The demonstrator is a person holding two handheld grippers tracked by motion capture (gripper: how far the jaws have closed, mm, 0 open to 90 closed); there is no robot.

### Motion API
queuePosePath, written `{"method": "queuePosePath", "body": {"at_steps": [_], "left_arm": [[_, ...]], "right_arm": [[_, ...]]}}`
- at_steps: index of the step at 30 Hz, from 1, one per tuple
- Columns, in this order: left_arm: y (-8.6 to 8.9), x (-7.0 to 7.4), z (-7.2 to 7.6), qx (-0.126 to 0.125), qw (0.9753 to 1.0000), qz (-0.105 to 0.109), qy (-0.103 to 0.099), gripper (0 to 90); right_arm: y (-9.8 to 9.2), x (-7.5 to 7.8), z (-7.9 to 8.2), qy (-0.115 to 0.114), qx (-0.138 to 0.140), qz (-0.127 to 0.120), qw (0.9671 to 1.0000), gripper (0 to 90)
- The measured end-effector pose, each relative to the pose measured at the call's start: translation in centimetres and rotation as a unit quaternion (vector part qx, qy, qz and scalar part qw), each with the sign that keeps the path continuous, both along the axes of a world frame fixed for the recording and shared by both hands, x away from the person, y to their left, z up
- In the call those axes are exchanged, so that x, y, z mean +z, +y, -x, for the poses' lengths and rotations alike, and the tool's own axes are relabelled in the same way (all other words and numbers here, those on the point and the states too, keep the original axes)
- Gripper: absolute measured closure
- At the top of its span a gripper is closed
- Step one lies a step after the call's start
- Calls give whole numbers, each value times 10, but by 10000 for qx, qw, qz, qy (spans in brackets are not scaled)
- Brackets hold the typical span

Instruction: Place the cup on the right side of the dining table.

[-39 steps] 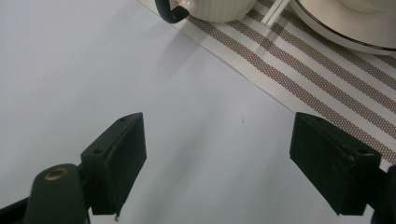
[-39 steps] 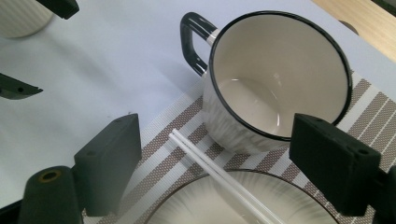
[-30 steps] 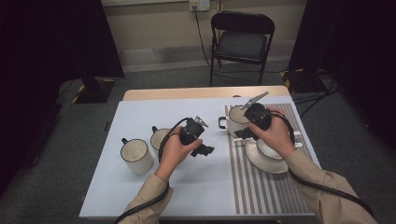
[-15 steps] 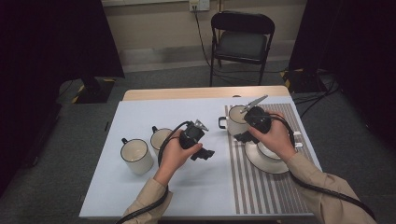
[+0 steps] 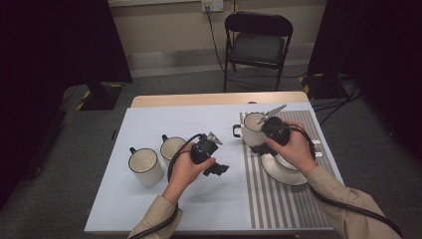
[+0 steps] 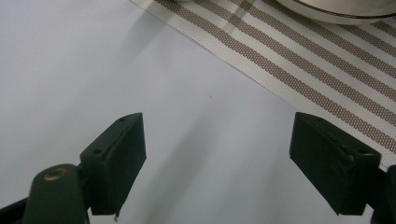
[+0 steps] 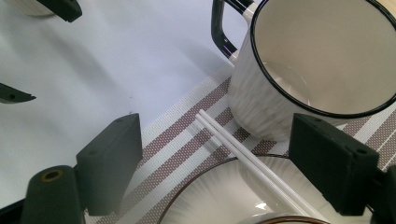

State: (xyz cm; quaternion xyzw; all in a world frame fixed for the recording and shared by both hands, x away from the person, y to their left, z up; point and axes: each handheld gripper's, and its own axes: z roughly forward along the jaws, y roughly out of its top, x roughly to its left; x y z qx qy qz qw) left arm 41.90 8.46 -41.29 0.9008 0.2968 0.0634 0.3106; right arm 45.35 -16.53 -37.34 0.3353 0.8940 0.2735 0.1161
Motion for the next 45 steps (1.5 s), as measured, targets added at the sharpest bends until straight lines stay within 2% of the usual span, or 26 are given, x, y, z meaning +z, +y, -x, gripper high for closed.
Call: {"method": "queuePosePath", "body": {"at_steps": [7,14,19,33,45], "left_arm": [[2,-2,3,-9,10000,-11,25,182],[3,-3,6,-22,10000,71,48,182],[6,-6,8,-17,10000,4,58,182],[15,-11,15,8,9999,59,86,182],[20,-13,21,28,10000,2,58,183]], "right_arm": [[1,-1,2,34,37,-4,10000,170],[3,-2,4,74,74,-44,9999,170],[4,-3,5,95,101,-32,9999,170],[6,-6,10,143,171,-106,9997,171],[5,-10,17,183,233,-107,9995,172]]}}
